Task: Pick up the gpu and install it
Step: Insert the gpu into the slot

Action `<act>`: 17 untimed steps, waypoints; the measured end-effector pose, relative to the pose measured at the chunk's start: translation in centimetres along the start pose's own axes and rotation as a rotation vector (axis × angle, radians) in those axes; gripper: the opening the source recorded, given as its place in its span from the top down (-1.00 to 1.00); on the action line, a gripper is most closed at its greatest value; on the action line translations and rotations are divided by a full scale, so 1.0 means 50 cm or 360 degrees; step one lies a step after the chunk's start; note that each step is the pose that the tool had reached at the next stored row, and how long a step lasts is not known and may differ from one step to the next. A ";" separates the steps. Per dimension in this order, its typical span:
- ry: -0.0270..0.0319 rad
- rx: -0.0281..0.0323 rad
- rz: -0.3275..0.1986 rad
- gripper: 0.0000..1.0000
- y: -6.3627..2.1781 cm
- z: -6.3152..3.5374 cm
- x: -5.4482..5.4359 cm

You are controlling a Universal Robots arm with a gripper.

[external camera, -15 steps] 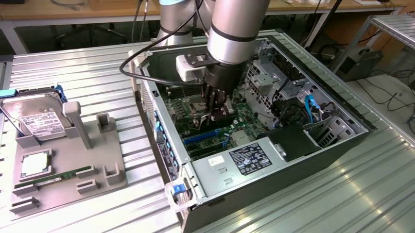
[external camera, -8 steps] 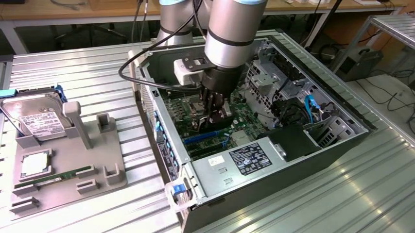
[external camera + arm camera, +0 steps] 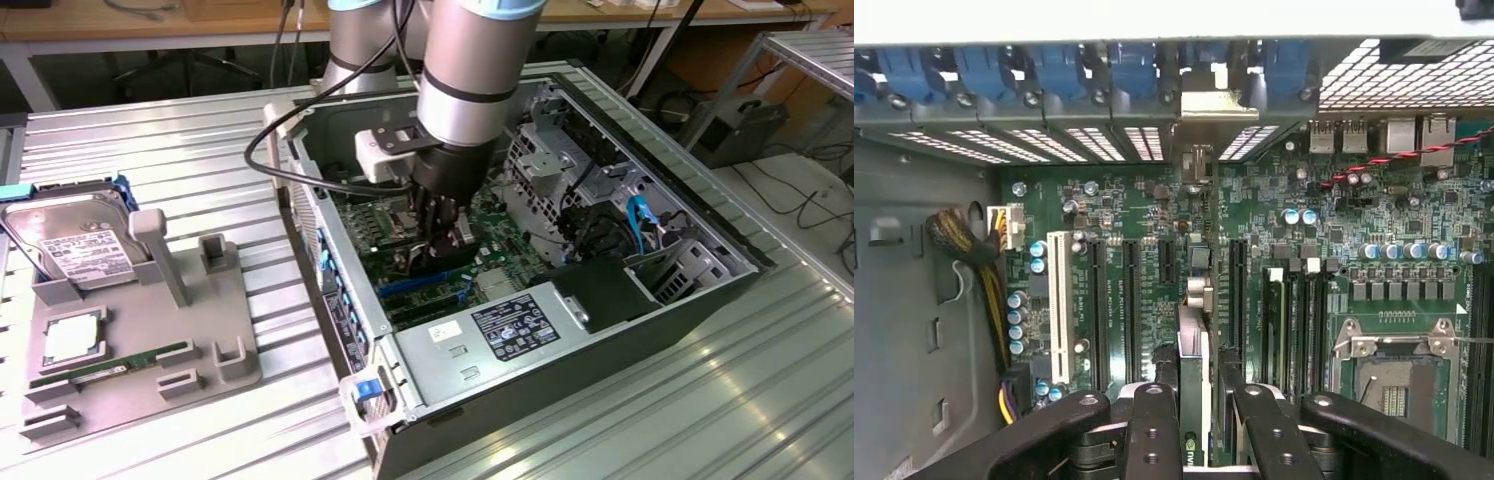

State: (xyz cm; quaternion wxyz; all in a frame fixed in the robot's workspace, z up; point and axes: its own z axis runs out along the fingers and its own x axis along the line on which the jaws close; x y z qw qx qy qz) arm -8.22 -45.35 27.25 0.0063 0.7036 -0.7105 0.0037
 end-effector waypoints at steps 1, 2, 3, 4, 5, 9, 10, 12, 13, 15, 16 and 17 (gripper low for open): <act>-0.00003 0.00002 0.0000 0.47 0.002 0.004 -0.004; 0.00000 0.00001 -0.0001 0.47 0.003 0.007 -0.005; 0.00000 0.00001 -0.0002 0.47 0.004 0.008 -0.005; 0.00001 0.00000 -0.0002 0.47 0.004 0.009 -0.005; 0.00000 0.00001 -0.0003 0.47 0.004 0.011 -0.005; 0.00001 0.00001 -0.0007 0.47 0.005 0.020 -0.006; 0.00001 0.00002 -0.0008 0.47 0.006 0.022 -0.006; 0.00001 0.00002 -0.0009 0.47 0.007 0.026 -0.006; 0.00007 -0.00002 -0.0010 0.47 0.008 0.030 -0.006; 0.00008 -0.00001 -0.0010 0.47 0.008 0.034 -0.006; 0.00003 0.00003 -0.0011 0.47 0.008 0.035 -0.006; 0.00001 0.00002 -0.0011 0.47 0.008 0.037 -0.006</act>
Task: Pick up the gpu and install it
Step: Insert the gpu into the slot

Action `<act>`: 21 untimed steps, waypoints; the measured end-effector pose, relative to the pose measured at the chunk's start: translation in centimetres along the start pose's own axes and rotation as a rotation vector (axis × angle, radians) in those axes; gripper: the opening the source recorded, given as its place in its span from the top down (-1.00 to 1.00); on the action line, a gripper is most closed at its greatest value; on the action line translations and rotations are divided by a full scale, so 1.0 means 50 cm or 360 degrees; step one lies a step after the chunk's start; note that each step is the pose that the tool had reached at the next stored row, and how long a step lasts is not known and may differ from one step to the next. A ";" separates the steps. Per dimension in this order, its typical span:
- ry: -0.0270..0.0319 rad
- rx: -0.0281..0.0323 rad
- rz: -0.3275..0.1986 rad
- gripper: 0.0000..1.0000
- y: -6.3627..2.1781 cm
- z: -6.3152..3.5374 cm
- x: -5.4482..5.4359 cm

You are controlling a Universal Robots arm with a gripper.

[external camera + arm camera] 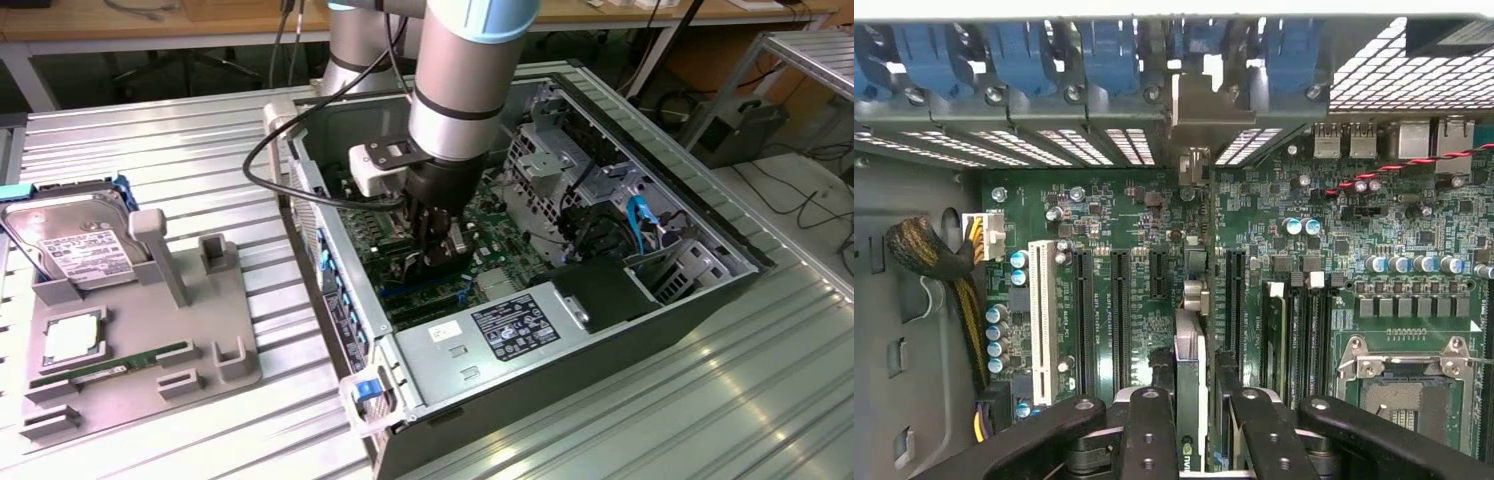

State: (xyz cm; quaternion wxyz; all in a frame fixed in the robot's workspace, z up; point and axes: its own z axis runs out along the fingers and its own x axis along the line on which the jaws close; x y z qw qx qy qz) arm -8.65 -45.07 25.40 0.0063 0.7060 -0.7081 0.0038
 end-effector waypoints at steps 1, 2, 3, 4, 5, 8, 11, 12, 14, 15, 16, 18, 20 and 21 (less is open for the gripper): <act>-0.00005 0.00002 0.0000 0.47 0.000 0.002 0.000; 0.00000 -0.00001 0.0000 0.47 0.001 0.002 0.000; 0.00001 -0.00001 0.0000 0.47 0.001 0.002 0.000; 0.00003 -0.00002 0.0000 0.47 0.001 0.002 0.000; 0.00001 -0.00001 0.0000 0.47 0.001 0.002 0.000; 0.00003 -0.00002 0.0000 0.32 0.001 0.002 0.000; 0.00001 -0.00001 0.0000 0.32 0.001 -0.013 0.000; 0.00001 0.00000 -0.0001 0.32 0.001 -0.026 0.000; 0.00001 0.00000 -0.0001 0.32 0.001 -0.041 0.000; 0.00003 -0.00001 -0.0001 0.32 0.001 -0.045 -0.001; 0.00008 0.00001 0.0000 0.32 0.001 -0.047 -0.002; 0.00062 0.00002 -0.0001 0.35 0.001 -0.050 -0.005; 0.00153 0.00000 -0.0001 0.61 0.001 -0.051 -0.011; 0.00179 0.00000 -0.0001 0.73 0.001 -0.051 -0.012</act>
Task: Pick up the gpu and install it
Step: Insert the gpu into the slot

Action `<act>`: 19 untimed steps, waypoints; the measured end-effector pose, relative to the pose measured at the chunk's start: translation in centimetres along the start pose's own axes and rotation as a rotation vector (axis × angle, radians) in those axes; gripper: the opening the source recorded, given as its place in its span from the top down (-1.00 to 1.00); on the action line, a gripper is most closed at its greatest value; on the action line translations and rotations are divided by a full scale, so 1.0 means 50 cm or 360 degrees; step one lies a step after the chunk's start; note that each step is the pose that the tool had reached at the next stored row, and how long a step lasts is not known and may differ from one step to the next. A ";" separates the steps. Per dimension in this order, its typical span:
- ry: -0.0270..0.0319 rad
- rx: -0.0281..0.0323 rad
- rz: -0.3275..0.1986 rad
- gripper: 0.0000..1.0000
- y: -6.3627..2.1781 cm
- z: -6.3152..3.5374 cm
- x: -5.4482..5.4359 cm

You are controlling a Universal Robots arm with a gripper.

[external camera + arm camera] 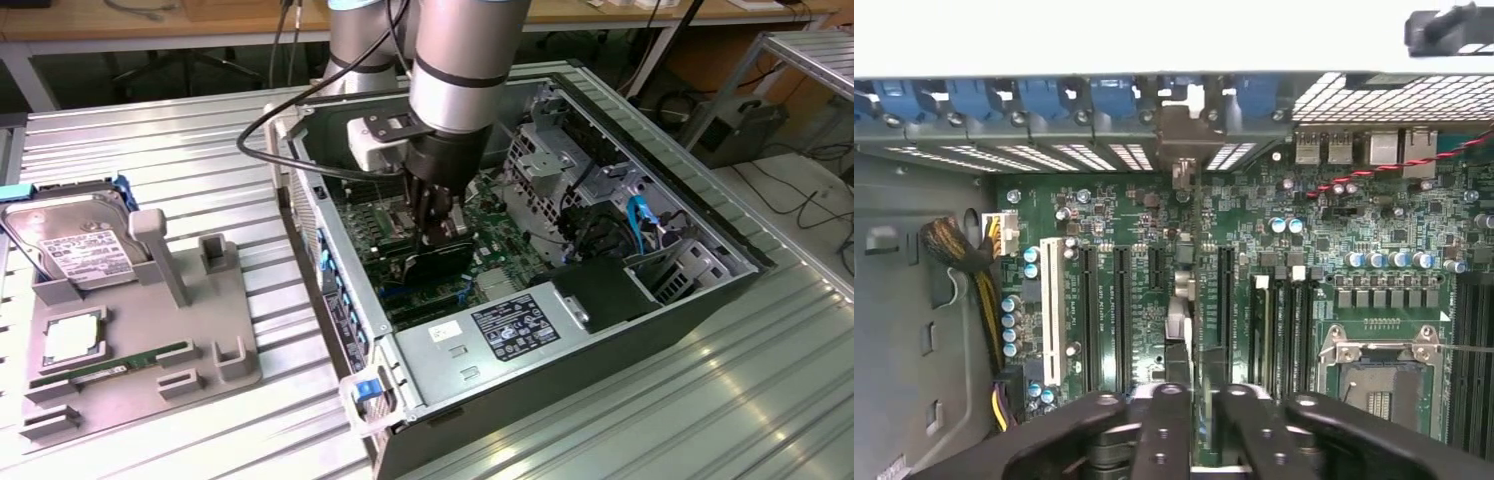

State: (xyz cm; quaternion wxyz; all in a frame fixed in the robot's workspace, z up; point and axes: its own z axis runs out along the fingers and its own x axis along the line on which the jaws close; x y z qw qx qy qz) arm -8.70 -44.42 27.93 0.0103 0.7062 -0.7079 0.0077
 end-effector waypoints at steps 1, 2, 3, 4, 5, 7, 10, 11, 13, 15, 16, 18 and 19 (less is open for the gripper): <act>0.00021 0.00001 0.0000 0.73 0.001 0.000 -0.001; 0.00041 0.00000 0.0000 0.73 0.003 0.000 -0.003; 0.00056 0.00001 0.0000 0.79 0.004 0.000 -0.003; 0.00085 0.00000 0.0000 0.79 0.006 0.001 -0.005; 0.00118 0.00001 0.0000 0.79 0.008 0.001 -0.006; 0.00163 0.00001 0.0000 0.79 0.012 0.004 -0.008; 0.00224 0.00002 0.0000 0.79 0.018 0.009 -0.010; 0.00236 0.00001 0.0000 0.79 0.019 0.010 -0.010; 0.00257 -0.00002 0.0000 0.79 0.020 0.014 -0.010; 0.00274 -0.00005 0.0000 0.79 0.022 0.017 -0.010; 0.00277 -0.00004 0.0000 0.79 0.022 0.019 -0.011; 0.00289 -0.00003 0.0000 0.79 0.024 0.023 -0.011; 0.00289 -0.00002 0.0000 0.79 0.024 0.024 -0.011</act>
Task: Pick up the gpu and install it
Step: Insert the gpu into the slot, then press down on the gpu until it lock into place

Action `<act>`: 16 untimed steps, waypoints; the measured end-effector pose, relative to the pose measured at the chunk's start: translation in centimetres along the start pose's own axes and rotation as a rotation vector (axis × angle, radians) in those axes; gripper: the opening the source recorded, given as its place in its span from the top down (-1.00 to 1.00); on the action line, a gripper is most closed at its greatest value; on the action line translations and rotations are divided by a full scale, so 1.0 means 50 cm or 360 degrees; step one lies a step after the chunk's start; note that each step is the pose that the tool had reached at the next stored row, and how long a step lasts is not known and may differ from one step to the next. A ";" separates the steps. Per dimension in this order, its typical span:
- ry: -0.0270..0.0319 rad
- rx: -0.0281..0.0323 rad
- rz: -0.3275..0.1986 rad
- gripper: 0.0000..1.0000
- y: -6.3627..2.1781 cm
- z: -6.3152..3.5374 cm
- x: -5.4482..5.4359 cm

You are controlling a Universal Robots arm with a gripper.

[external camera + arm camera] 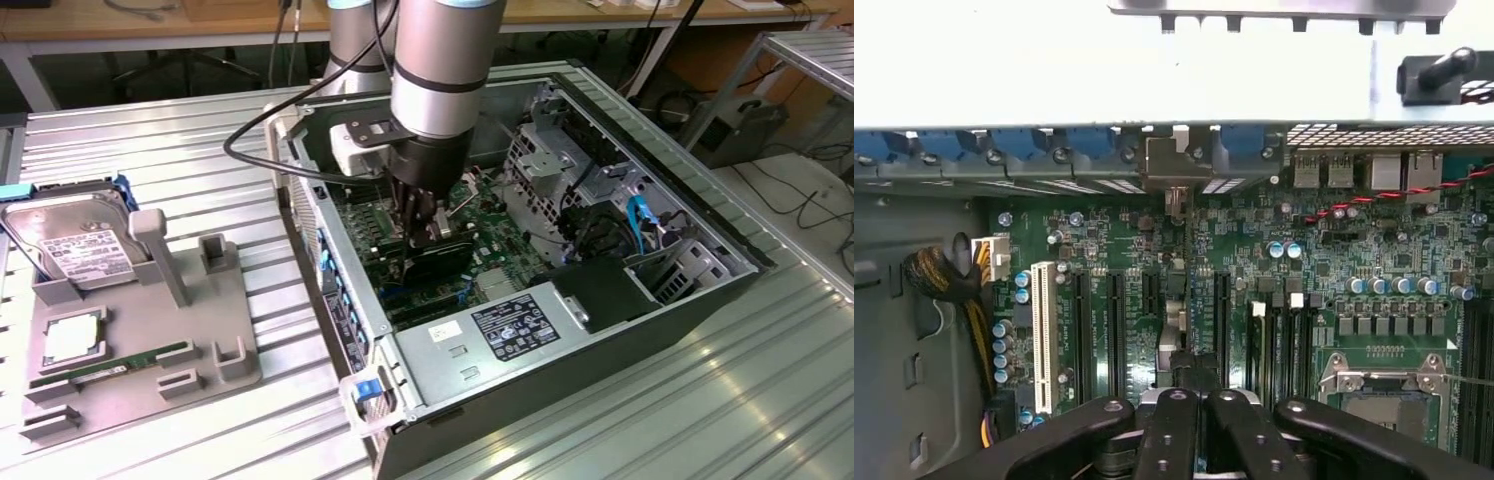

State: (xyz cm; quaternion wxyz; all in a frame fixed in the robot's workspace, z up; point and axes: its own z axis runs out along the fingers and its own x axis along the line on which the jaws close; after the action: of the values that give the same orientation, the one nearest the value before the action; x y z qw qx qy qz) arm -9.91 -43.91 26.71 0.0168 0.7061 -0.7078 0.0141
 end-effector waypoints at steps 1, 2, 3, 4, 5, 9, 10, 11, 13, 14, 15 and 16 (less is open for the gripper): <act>-0.00006 0.00004 0.0000 0.79 0.000 0.002 0.000; 0.00005 -0.00004 0.0000 0.79 0.001 0.002 0.000; 0.00006 -0.00005 0.0000 0.79 0.001 0.002 0.000; 0.00003 -0.00003 0.0000 0.79 0.001 0.002 0.000; -0.00009 0.00002 0.0000 0.79 0.001 0.001 0.000; -0.00008 0.00003 0.0000 0.79 -0.004 -0.054 0.002; -0.00009 0.00004 0.0000 0.79 -0.004 -0.062 0.003; -0.00009 0.00003 0.0000 0.79 -0.004 -0.068 0.003; -0.00010 0.00004 0.0000 0.79 -0.004 -0.068 0.003; -0.00010 0.00004 0.0000 0.79 -0.004 -0.068 0.003; -0.00011 0.00004 0.0000 0.79 -0.004 -0.068 0.003; -0.00009 0.00003 0.0000 0.79 -0.004 -0.068 0.003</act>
State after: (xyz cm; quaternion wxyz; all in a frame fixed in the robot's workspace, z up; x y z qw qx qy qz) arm -9.68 -43.91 30.12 0.0165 0.7061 -0.7078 0.0140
